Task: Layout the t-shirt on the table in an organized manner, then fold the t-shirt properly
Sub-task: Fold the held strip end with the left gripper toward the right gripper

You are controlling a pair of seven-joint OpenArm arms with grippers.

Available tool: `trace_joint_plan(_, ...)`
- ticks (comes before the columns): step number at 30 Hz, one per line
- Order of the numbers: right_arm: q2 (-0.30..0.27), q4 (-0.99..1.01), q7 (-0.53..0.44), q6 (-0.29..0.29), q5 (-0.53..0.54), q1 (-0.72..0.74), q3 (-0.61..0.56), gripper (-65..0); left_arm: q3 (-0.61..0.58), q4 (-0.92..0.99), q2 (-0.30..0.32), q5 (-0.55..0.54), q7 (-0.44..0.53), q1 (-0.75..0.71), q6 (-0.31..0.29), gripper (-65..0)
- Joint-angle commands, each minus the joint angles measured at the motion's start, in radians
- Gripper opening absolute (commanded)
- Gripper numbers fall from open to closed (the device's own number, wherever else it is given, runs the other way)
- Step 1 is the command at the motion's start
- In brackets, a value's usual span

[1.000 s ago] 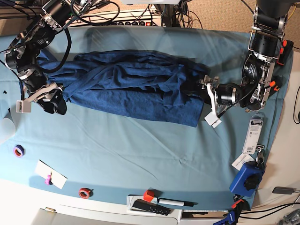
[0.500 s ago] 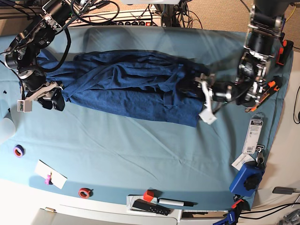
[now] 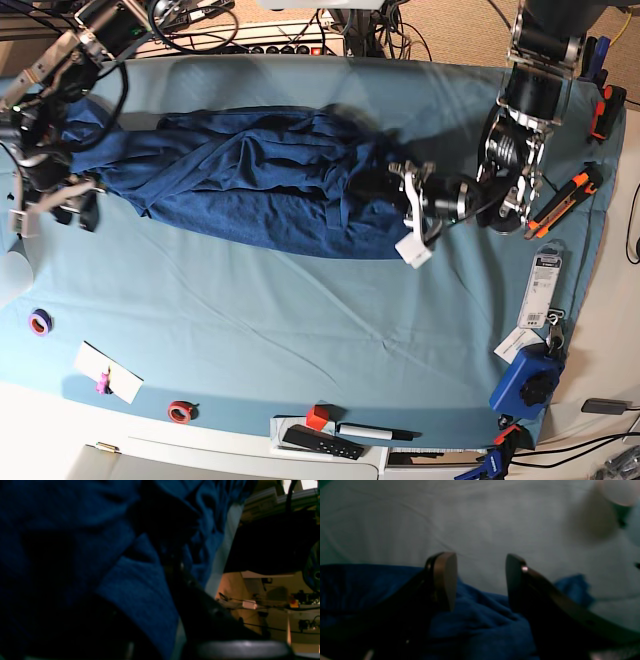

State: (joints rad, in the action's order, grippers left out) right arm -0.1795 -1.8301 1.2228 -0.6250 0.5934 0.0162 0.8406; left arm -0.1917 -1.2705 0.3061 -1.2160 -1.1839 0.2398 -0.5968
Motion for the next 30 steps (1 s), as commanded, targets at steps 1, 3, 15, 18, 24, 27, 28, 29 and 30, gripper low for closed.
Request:
trace_joint_plan(1, -0.029, -0.018, -0.026, 0.009, 0.016, 0.011, 0.026, -34.1, 0.005, -0.015, 0.004, -0.027, 0.018, 0.033, -0.007, -65.0)
trace_joint_plan(3, -0.045, -0.018, -0.026, 0.019, 0.016, 0.011, 0.074, -34.1, 0.005, -0.015, 0.004, -0.027, 0.018, 0.051, -0.007, -65.0)
trace_joint_plan(15, -0.113, -0.018, -0.026, 0.032, 0.026, -0.014, 0.237, -34.1, 0.004, -0.123, -0.113, -0.116, -0.073, 0.076, -0.084, -65.0)
trace_joint_plan(18, -0.114, -0.018, -0.026, 0.032, 0.027, -0.031, 0.237, -34.1, 0.003, -0.150, -0.159, -0.115, -0.073, 0.076, -0.085, -65.0)
trace_joint_plan(24, -0.114, -0.018, -0.025, 0.031, 0.026, -0.050, 0.235, -34.1, -0.125, -0.154, -0.230, -0.046, -0.053, 0.076, -0.084, -65.0)
trace_joint_plan(27, -0.115, -0.018, -0.023, 0.031, 0.026, -0.053, 0.235, -34.1, -0.222, -0.154, -0.263, 0.047, 0.015, 0.076, -0.081, -65.0)
trace_joint_plan(28, -0.114, -0.018, -0.021, 0.031, 0.023, -0.053, 0.235, -34.1, -0.248, -0.154, -0.275, 0.083, 0.037, 0.077, -0.081, -65.0)
trace_joint_plan(29, -0.114, -0.018, -0.021, 0.031, 0.023, -0.053, 0.235, -34.1, -0.271, -0.154, -0.288, 0.117, 0.061, 0.077, -0.076, -65.0)
trace_joint_plan(30, -0.114, -0.018, -0.021, 0.031, 0.023, -0.053, 0.235, -34.1, -0.289, -0.154, -0.302, 0.150, 0.082, 0.077, -0.068, -65.0)
